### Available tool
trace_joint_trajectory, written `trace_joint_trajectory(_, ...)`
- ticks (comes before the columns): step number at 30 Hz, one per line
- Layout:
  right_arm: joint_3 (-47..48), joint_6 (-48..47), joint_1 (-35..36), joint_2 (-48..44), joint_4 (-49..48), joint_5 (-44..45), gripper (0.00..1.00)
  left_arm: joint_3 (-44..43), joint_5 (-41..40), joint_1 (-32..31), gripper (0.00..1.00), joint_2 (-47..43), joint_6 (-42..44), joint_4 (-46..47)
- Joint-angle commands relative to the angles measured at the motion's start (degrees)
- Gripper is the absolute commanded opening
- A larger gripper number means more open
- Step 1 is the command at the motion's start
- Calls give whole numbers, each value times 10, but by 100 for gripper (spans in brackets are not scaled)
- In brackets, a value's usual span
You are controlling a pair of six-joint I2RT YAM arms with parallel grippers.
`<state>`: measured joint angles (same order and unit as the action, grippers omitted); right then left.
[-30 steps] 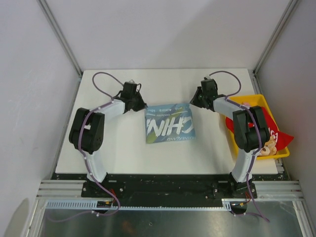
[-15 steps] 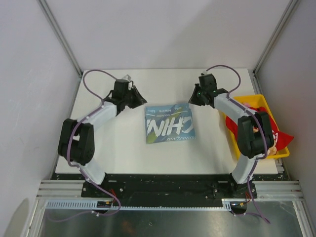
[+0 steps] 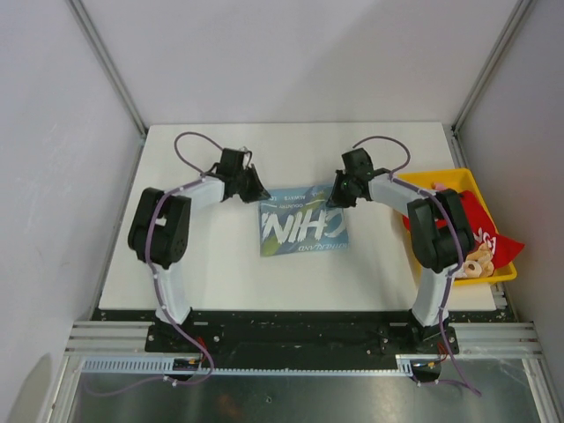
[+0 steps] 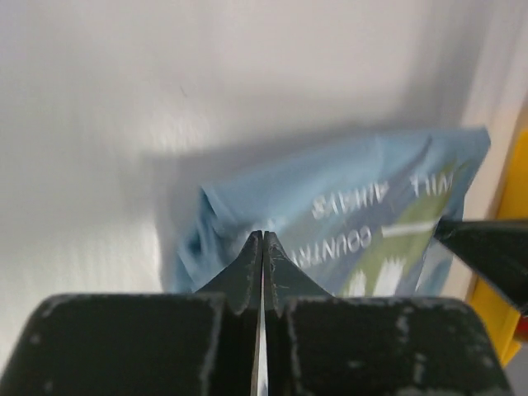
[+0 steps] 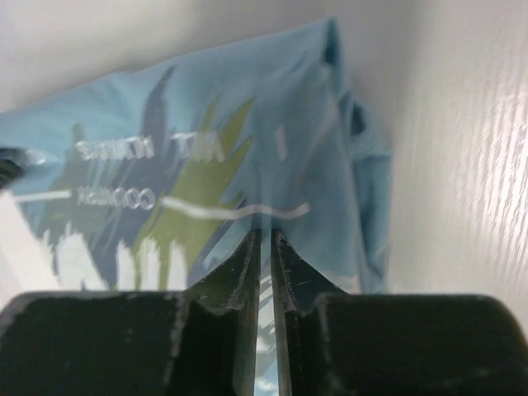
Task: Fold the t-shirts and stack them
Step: Put the neatly folded tshirt into the corner of the board with the left arm
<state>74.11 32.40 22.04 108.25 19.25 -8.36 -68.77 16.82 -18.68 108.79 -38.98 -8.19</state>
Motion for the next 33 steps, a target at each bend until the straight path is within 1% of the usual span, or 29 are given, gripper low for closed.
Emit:
trace_joint_trajectory(1,-2,4,-32,55,-35,-31,16,-81,15,37,0,62,23,11)
trace_joint_trajectory(6,-2,1,-46,79,-19,-29,24,-125,33,43,0,120,14,7)
trace_joint_trajectory(12,-2,-4,-51,37,-4,-27,32,-144,41,48,0,133,13,-1)
trace_joint_trajectory(17,-2,-9,-39,-29,23,-12,33,-159,48,55,0,115,15,-8)
trace_joint_trajectory(22,-7,-20,6,-86,69,27,33,-174,56,60,0,97,18,-20)
trace_joint_trajectory(23,-15,-18,16,-94,72,30,33,-176,58,61,2,91,19,-22)
trace_joint_trajectory(28,-66,-3,63,-120,60,13,33,-157,59,70,15,40,9,-38)
trace_joint_trajectory(30,-82,1,84,-121,56,14,33,-133,56,72,21,14,2,-49)
trace_joint_trajectory(33,-99,9,114,-118,51,24,33,-77,47,72,34,-31,-10,-57)
